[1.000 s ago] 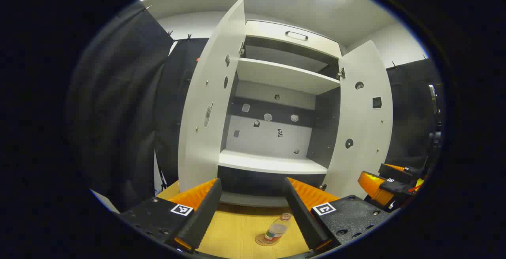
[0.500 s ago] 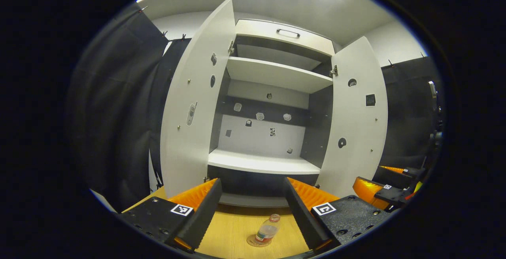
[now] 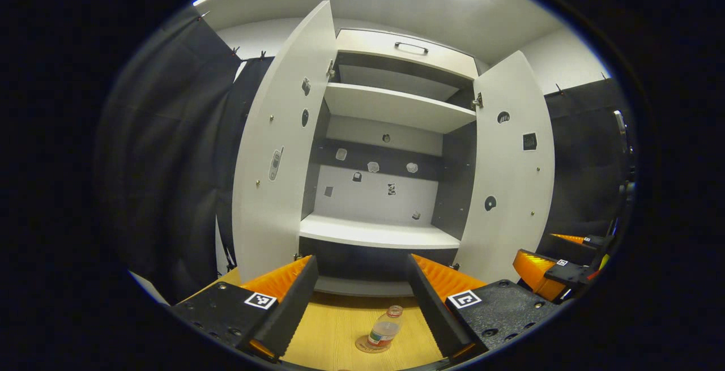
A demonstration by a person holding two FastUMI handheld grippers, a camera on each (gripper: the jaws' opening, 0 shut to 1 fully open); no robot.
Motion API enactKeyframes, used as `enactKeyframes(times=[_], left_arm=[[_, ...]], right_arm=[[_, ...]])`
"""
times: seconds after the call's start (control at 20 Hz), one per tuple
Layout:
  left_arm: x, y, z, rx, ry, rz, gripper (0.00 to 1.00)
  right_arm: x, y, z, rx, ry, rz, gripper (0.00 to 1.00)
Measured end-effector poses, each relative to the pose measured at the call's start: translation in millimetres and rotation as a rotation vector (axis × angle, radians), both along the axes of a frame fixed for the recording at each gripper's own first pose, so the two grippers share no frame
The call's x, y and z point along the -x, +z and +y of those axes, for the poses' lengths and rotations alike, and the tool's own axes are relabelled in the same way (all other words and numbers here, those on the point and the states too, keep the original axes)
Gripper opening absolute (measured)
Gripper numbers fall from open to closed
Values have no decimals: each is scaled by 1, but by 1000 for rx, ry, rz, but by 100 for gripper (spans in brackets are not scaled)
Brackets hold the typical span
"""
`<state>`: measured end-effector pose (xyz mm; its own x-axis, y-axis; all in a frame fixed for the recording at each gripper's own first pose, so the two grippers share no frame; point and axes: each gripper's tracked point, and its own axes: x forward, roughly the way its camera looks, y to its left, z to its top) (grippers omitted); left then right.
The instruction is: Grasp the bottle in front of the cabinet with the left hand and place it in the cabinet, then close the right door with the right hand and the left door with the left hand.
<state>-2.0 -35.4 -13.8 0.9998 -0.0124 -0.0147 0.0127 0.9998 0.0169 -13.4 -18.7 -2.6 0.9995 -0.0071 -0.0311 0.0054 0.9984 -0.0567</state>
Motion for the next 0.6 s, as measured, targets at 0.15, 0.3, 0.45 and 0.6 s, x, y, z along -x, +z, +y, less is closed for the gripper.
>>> enactKeyframes(times=[0.15,0.3,0.45,0.6], left_arm=[[-5,-31,-5,-10,-23,48,95],[-9,-67,-20,-4,-55,91,94],[-17,-111,-32,-19,-81,149,94],[-27,-155,-44,-13,-118,200,95]], right_arm=[[2,-1,-7,6,-24,8,99],[4,1,-15,30,-48,1,99],[6,4,-23,48,-76,-8,99],[4,0,-31,40,-100,8,98]])
